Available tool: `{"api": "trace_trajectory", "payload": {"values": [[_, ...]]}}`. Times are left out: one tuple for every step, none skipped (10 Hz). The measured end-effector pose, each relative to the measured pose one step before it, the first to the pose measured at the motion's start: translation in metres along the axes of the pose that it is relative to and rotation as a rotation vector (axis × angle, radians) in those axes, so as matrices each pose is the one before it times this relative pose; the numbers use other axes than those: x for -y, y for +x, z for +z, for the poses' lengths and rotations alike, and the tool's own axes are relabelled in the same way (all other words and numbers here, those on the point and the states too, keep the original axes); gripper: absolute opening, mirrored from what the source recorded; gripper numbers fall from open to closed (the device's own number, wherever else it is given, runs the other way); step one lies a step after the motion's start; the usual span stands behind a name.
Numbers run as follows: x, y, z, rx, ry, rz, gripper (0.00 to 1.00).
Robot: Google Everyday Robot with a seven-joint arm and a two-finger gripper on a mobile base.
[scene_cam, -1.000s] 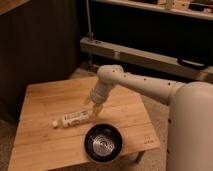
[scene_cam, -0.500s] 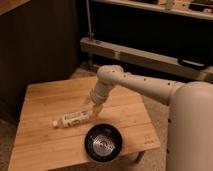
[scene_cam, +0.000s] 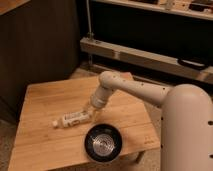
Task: Place the bottle in the ceramic bowl
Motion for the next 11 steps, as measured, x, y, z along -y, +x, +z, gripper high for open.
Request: {"api": "trace_trajectory", "payload": {"values": [[-0.00113,0.00239,0.01089,0.01026,-0.01120,0.00978,0.65],[-0.00014,-0.00041,0.00178,0.00077,-0.00167,0.00711,0.65],[0.00071,-0.00110,0.00091,-0.00049,-0.00076,0.00417,0.65],[0.00234,-0.00165,-0.00131,0.00010,0.00348,0.00639,0.65],[0.00165,0.00077,-0.00135,0.00449,0.00221,0.01740,0.65],[0.00097,0.00019,-0.00090,0.00382,-0.00163,0.01666,0.65],[0.00150,-0.00040,-0.00095,0.00216,-0.00479,0.02663,0.65],[0.00090,-0.00089,0.00139,0.00022,-0.01136,0.03617,0.65],[-0.00023,-0.00092,0.00308,0.00114,-0.01073,0.02939,0.65],[-0.00078,0.00125,0.00384,0.00036,-0.01054,0.03434,0.65],[-0.00089,-0.00019,0.00393,0.00190,-0.01323,0.03178,0.65]]}}
